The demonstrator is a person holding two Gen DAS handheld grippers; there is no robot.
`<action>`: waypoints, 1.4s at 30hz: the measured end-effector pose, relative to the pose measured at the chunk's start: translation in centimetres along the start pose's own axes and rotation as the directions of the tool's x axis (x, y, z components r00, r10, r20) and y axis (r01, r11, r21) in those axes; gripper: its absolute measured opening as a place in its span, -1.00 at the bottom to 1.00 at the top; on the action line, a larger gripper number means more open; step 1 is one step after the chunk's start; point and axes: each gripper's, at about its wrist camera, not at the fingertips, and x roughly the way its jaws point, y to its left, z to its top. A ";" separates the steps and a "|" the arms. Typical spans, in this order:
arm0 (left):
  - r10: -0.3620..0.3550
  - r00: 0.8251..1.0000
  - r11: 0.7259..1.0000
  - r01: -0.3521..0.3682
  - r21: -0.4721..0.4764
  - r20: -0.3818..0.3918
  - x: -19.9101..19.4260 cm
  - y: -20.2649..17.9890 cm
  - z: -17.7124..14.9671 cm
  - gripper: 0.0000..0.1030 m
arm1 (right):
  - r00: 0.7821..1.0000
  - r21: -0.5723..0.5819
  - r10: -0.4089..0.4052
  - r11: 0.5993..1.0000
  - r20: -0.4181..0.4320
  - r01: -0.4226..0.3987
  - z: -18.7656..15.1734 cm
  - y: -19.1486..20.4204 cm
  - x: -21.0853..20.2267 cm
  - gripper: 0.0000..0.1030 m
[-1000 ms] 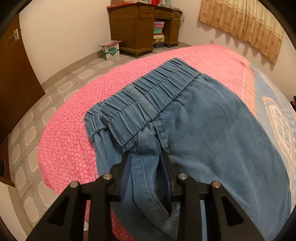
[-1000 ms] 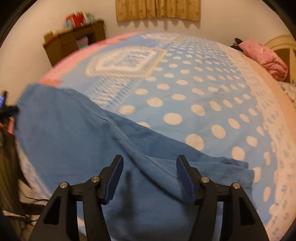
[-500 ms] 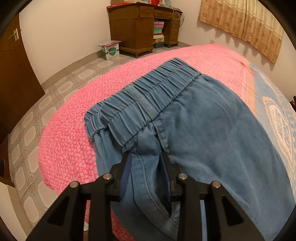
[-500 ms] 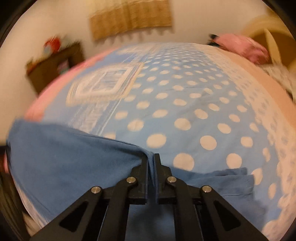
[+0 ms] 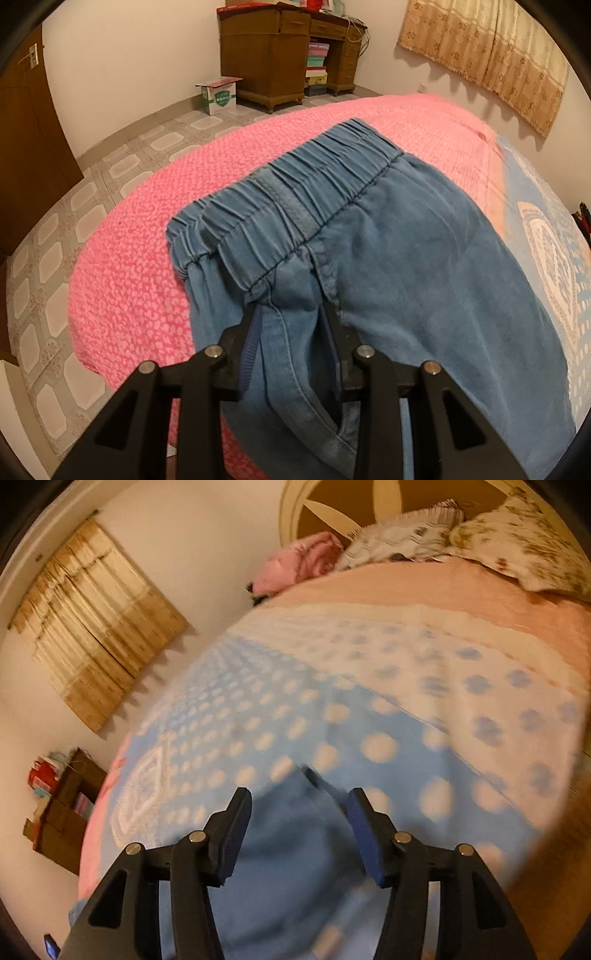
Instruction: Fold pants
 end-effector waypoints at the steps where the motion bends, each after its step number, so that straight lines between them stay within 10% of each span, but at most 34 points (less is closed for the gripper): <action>1: 0.000 1.000 1.000 0.000 0.000 0.000 0.0 0.0 0.0 -0.33 | 1.000 -0.001 -0.009 1.000 -0.018 0.009 -0.7 -0.1 -0.6 0.05; 5: -0.004 1.000 1.000 0.004 0.000 -0.002 0.0 0.1 0.0 -0.32 | 0.994 0.080 0.052 0.996 -0.092 -0.045 -3.1 -0.6 -0.1 -0.07; 10: -0.021 1.000 1.000 0.021 -0.011 -0.007 -0.1 0.4 0.0 -0.31 | 0.981 0.094 -0.057 0.993 -0.184 0.075 -3.5 -0.8 4.3 -0.92; 17: -0.013 1.000 1.000 0.013 -0.008 -0.006 -0.2 0.5 0.0 -0.31 | 0.998 -0.147 -0.063 0.987 -0.029 0.058 0.0 6.3 0.7 -0.98; 24: -0.028 1.000 0.999 0.027 -0.019 -0.010 -0.2 0.7 0.2 -0.30 | 0.966 -0.084 0.236 0.970 0.110 -0.227 3.5 7.3 -4.2 -0.98; 27: -0.018 1.000 1.000 0.018 -0.013 -0.008 -0.1 0.4 0.2 -0.30 | 0.995 -0.036 0.095 0.995 -0.024 -0.095 1.5 4.3 -1.3 -0.98; 31: -0.024 1.000 1.000 0.024 -0.011 -0.010 -0.1 0.3 0.2 -0.30 | 0.976 0.157 -0.020 0.986 -0.216 0.055 -2.9 -3.4 3.4 -0.98; 42: -0.004 1.000 1.000 0.004 -0.002 -0.006 0.0 -0.1 0.2 -0.30 | 0.967 -0.012 0.201 0.979 -0.156 -0.205 1.1 5.6 3.7 -0.96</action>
